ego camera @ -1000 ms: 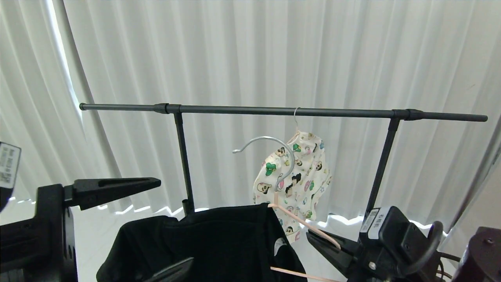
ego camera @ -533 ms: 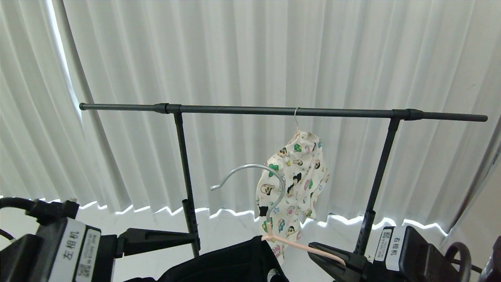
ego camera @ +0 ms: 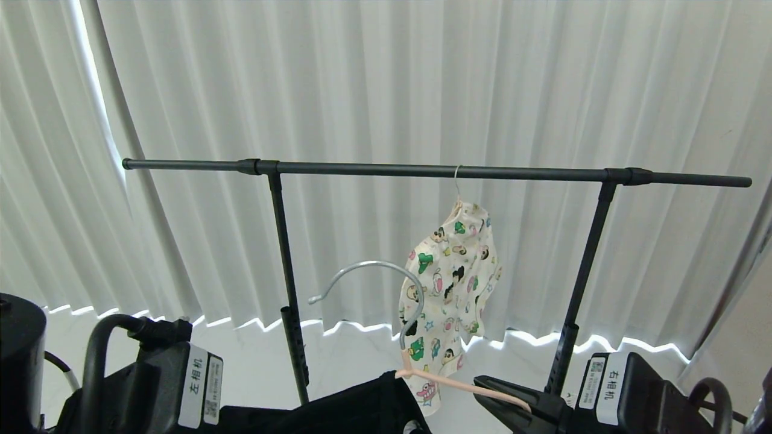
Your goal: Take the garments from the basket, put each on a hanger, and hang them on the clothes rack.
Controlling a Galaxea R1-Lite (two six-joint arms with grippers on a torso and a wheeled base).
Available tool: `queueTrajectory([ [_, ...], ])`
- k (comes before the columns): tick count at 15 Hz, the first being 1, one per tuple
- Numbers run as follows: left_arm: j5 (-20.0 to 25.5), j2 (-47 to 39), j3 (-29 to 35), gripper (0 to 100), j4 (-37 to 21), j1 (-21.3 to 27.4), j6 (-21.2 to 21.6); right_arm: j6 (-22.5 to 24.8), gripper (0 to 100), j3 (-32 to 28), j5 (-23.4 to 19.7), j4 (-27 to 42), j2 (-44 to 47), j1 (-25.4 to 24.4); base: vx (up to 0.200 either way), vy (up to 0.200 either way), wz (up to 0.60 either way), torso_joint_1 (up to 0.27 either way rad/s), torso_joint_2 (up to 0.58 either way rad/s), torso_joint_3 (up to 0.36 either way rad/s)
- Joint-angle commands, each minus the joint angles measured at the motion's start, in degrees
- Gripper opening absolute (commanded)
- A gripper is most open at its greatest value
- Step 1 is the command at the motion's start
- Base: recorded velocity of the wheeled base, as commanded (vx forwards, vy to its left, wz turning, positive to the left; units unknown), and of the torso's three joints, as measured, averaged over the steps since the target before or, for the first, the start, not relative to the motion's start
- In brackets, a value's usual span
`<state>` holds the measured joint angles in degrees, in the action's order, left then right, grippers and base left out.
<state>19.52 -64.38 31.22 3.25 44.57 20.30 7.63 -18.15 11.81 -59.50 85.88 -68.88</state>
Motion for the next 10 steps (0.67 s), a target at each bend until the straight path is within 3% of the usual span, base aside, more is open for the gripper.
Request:
queueTrajectory([
  [1, -0.01, -0.84, -0.19, 0, 0.0, -0.01, 0.01, 0.02, 0, -0.13, -0.04, -0.09, -0.01, -0.03, 0.0, 0.0, 0.0, 0.0, 0.0, 0.0],
  [4, -0.09, -0.92, -0.63, 0, 0.0, -0.1, 0.01, 0.02, 0, 0.05, 0.05, -0.09, -0.45, -0.03, 0.0, 0.0, 0.0, 0.0, 0.0, 0.0],
  [5, -0.18, -0.92, -0.63, 0, 0.0, -0.18, 0.01, 0.02, 100, 0.13, 0.05, -0.09, -0.45, -0.03, 0.0, 0.0, 0.0, 0.0, 0.0, 0.0],
  [9, -0.97, -1.36, -1.16, 0, 0.0, -2.91, -0.08, 0.02, 100, 0.13, 0.14, -0.09, -0.63, -0.03, 0.0, 0.0, 0.0, 0.0, 0.0, 0.0],
  [10, -3.43, -1.45, -1.25, 0, 0.0, -4.4, -0.17, 0.02, 100, 0.22, 0.23, -0.09, -0.63, 0.15, 0.0, 0.0, 0.0, 0.0, 0.0, 0.0],
])
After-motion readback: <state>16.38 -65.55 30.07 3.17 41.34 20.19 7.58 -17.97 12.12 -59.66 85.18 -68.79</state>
